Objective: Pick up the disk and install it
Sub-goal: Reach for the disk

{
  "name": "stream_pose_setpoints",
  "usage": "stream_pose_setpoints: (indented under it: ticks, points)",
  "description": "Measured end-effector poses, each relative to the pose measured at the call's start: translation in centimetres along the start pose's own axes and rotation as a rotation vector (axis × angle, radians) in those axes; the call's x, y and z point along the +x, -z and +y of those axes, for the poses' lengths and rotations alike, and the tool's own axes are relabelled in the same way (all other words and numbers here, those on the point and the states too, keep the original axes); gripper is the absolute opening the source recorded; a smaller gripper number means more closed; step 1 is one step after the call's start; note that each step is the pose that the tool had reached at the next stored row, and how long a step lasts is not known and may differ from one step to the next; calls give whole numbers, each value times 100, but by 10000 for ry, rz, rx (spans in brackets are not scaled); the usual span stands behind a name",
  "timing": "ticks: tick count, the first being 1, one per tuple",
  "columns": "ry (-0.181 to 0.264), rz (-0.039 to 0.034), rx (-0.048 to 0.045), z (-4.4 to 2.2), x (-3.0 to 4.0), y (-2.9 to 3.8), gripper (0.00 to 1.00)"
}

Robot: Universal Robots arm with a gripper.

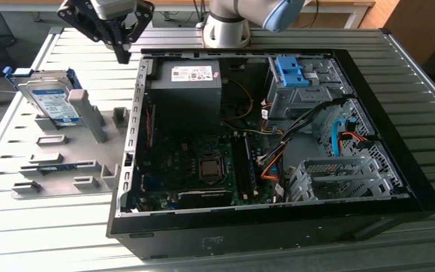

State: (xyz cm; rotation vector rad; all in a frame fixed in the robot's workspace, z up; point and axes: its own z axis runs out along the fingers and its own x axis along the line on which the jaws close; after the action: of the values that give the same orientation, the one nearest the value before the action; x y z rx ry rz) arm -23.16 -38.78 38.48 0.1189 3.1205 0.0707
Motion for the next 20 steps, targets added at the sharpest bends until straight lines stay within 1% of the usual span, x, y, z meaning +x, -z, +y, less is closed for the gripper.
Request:
stream_pose_setpoints:
  ticks: [2,6,10,11,12,20]
  points:
    - [-1,23,-1,-2,64,-3,11]
    - [-2,27,-1,3,240,-35,11]
    - [-2,28,-1,-1,419,-52,11]
    - [-2,28,0,-3,454,-54,11]
    - [-2,28,-1,-5,471,-56,11]
    - [-1,28,-1,-5,475,-56,11]
